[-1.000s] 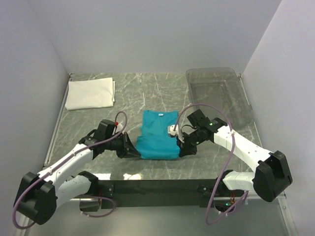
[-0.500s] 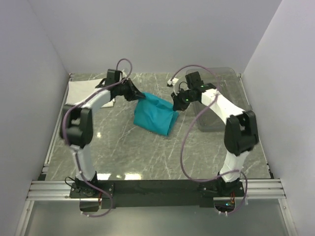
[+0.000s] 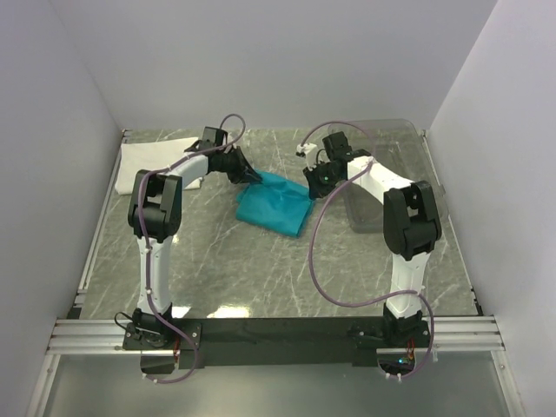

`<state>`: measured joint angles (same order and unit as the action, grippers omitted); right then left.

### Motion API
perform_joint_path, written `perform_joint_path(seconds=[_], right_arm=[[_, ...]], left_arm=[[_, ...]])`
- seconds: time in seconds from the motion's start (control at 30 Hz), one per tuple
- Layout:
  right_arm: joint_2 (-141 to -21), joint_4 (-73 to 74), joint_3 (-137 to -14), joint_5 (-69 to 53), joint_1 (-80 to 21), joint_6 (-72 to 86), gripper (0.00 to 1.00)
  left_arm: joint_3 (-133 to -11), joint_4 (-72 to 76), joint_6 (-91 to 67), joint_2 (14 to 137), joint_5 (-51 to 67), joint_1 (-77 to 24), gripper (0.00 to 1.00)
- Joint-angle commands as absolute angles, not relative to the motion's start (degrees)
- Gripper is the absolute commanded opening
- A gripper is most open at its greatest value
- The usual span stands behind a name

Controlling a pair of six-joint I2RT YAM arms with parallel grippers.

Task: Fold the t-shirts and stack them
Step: Fold the tshirt

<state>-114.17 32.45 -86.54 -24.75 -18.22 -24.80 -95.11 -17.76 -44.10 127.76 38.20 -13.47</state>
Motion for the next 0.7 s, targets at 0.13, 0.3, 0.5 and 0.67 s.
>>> perform_joint_path(seconds=[0.13, 0.3, 0.5, 0.67], right_arm=[[-111.71, 27.95, -86.57, -19.43, -17.93, -17.06, 0.32], [-107.68, 25.67, -87.36, -14.16, -17.93, -13.71, 0.53], [-101.43, 28.11, -87.37, -18.86, -17.84, -15.72, 0.56], [-105.97, 43.21, -88.05, -47.96, -21.34, -28.99, 0.3]], left_arm=[[-98.52, -19.24, -42.01, 126.83, 35.61, -13.8, 0.16], [-98.88, -21.61, -39.21, 118.84, 23.05, -13.8, 0.54], [-92.13, -22.95, -34.28, 105.22, 13.88, -13.8, 0.57], [-81.76, -20.66, -33.14, 102.3, 30.29, -14.67, 0.38]])
